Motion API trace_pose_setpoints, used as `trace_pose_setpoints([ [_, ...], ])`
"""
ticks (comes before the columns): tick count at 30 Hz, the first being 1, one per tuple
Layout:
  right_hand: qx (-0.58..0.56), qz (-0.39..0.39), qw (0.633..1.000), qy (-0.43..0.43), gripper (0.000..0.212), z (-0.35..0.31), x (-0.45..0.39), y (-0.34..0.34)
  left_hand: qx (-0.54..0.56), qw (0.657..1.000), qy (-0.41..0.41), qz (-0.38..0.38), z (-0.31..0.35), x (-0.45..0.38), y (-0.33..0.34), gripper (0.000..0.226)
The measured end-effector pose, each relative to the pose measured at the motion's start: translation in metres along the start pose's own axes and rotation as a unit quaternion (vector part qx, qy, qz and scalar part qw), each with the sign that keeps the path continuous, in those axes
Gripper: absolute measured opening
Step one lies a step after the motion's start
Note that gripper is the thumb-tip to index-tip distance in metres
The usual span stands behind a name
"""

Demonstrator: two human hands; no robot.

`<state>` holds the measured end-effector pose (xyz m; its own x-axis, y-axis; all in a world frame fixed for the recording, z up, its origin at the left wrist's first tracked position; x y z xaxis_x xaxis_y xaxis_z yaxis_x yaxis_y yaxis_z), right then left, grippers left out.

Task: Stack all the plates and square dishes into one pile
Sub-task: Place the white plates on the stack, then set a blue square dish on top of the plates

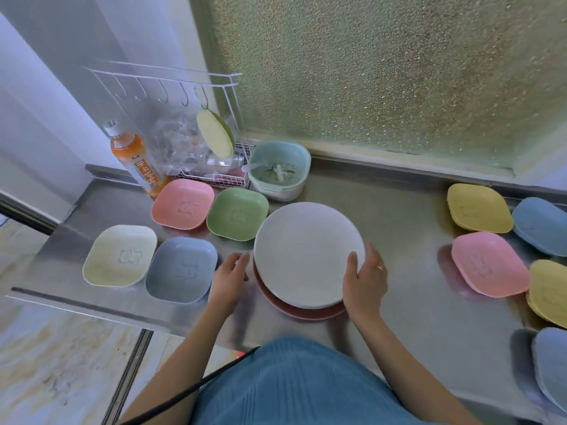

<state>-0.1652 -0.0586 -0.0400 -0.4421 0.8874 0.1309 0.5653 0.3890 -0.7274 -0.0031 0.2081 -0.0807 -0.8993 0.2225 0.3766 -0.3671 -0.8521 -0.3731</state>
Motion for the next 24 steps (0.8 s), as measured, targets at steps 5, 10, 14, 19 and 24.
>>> trace_pose_setpoints([
  [5,0.099,-0.029,0.935,-0.340,0.027,-0.122,0.058,0.053,-0.066,0.988,-0.016,0.137,-0.022,-0.006,-0.077,0.036],
  [10,0.182,-0.146,0.806,-0.545,0.025,-0.171,0.145,0.145,-0.156,0.970,-0.031,0.183,-0.042,-0.001,-0.120,0.023],
  [14,0.304,-0.221,0.717,-0.586,0.032,-0.163,0.185,0.199,-0.228,0.971,-0.014,0.072,-0.063,-0.005,-0.113,0.022],
  [19,0.333,-0.257,0.705,-0.570,0.012,-0.167,0.191,0.217,-0.185,0.982,0.010,0.028,-0.062,-0.007,-0.109,0.035],
  [24,0.338,-0.280,0.708,-0.553,0.023,-0.171,0.186,0.220,-0.164,0.980,0.036,0.106,-0.056,-0.001,-0.131,0.026],
])
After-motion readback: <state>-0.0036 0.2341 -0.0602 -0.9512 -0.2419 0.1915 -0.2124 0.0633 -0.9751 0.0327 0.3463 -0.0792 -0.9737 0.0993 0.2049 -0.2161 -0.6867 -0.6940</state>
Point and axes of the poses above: each hand's wrist, its own x-axis away from the middle knuckle, its own y-axis out of the palm, z = x × y, the point moved 10 cm from there along -x, towards the middle knuckle, and after that the axes turned 4 degrees about y, right-handed, at the moved point
